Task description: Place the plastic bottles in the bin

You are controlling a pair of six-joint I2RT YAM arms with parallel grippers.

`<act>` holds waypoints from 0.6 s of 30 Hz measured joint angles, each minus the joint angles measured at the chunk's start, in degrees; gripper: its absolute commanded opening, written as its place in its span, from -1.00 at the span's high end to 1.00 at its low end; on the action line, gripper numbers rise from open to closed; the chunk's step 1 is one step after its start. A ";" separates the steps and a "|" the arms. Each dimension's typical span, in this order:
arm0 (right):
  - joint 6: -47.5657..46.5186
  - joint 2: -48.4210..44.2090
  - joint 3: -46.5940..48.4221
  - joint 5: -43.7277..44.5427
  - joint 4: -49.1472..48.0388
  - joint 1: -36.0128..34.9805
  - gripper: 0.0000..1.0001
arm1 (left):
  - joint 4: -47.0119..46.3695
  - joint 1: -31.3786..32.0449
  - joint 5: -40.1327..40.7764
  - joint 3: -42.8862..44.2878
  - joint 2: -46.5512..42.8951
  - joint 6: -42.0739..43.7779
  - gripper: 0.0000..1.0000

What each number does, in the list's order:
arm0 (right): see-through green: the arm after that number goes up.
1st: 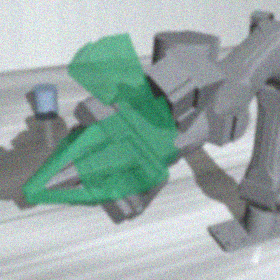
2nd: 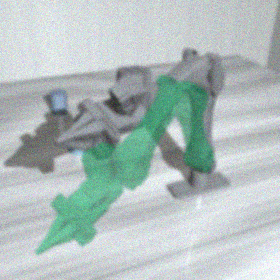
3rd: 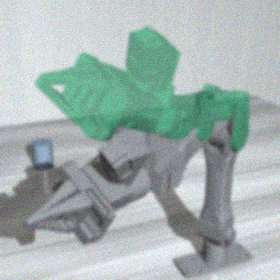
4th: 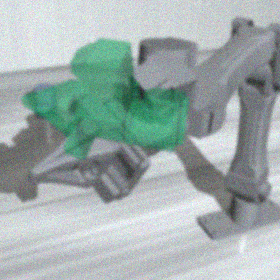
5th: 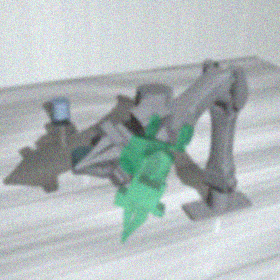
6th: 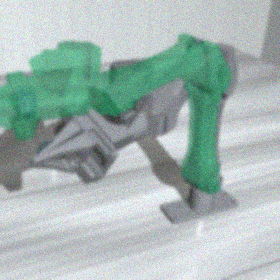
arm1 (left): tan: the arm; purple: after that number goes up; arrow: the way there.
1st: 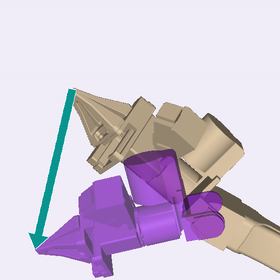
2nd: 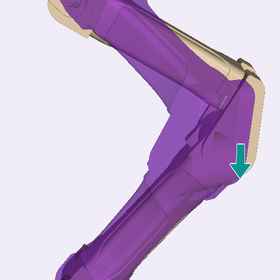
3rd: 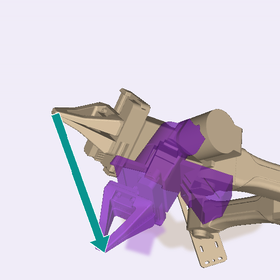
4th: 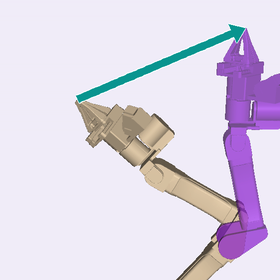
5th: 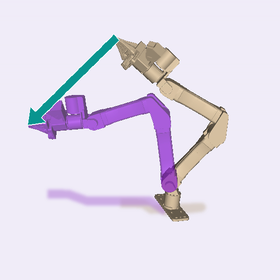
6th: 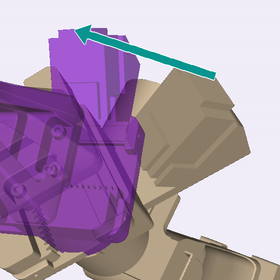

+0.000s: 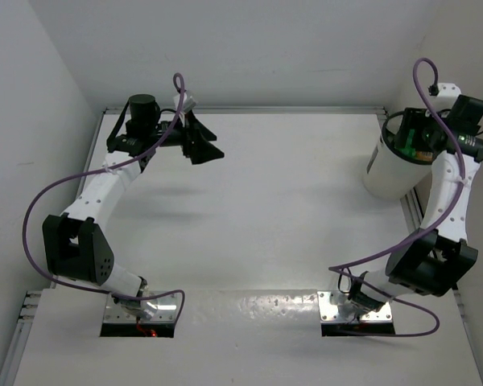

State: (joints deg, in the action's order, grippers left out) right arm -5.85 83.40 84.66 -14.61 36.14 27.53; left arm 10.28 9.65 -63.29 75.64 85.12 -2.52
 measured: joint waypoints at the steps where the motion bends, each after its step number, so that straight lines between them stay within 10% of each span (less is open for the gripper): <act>1: 0.09 -0.11 0.07 -0.02 0.28 0.02 -0.62 | 0.02 0.00 0.37 0.00 -0.02 -0.11 -0.77; 18: 8.48 -6.69 23.28 -5.60 5.77 -9.86 -0.97 | 17.29 -6.64 20.22 7.98 -1.05 2.78 -0.98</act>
State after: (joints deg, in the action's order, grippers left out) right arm 2.63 76.71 107.94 -20.21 41.91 17.67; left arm 27.57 3.01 -43.07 83.61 84.07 0.25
